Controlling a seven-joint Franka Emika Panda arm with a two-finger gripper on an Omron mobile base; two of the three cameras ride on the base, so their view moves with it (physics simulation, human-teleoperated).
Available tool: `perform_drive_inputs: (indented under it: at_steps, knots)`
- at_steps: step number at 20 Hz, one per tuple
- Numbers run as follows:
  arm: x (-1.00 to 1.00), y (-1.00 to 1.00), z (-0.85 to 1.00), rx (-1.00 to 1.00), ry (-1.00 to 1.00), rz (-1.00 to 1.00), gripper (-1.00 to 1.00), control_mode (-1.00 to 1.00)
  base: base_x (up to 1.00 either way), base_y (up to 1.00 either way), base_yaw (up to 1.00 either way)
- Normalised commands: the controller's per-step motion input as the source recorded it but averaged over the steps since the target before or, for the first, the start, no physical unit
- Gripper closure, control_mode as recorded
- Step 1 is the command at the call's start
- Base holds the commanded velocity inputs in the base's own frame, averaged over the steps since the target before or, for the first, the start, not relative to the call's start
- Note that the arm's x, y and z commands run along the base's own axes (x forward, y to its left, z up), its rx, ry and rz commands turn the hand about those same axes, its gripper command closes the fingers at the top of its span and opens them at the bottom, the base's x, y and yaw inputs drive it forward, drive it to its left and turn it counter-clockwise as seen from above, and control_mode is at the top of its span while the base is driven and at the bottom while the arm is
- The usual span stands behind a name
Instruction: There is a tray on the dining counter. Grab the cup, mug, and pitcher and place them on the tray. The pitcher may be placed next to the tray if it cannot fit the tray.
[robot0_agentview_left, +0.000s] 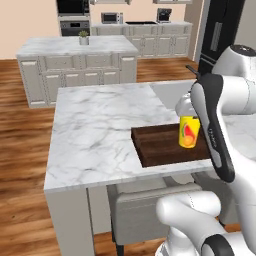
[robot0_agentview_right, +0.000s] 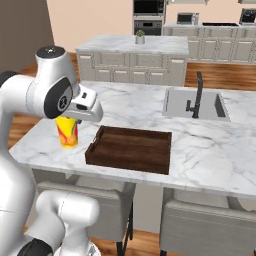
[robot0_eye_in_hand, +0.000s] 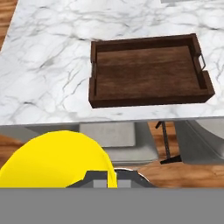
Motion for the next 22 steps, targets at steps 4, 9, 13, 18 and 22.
perform_drive_inputs:
  at_steps: [4, 9, 13, 18, 22]
  knots:
    - [0.63, 0.00, 0.00, 0.00, 0.00, 0.00, 1.00, -1.00, 0.00, 0.00, 0.00]
    - [0.73, 0.00, -0.07, 0.00, 0.00, 0.00, 1.00, -1.00, 0.00, 0.00, 0.00]
    - [0.67, -0.05, -0.22, 0.00, 0.00, 0.01, 1.00, -1.00, 0.00, 0.00, 0.00]
    - [0.65, -0.08, -0.34, 0.00, 0.00, 0.02, 1.00, -1.00, 0.00, 0.00, 0.00]
    - [0.57, 0.00, -0.46, 0.00, 0.00, 0.01, 1.00, -1.00, 0.00, 0.00, 0.00]
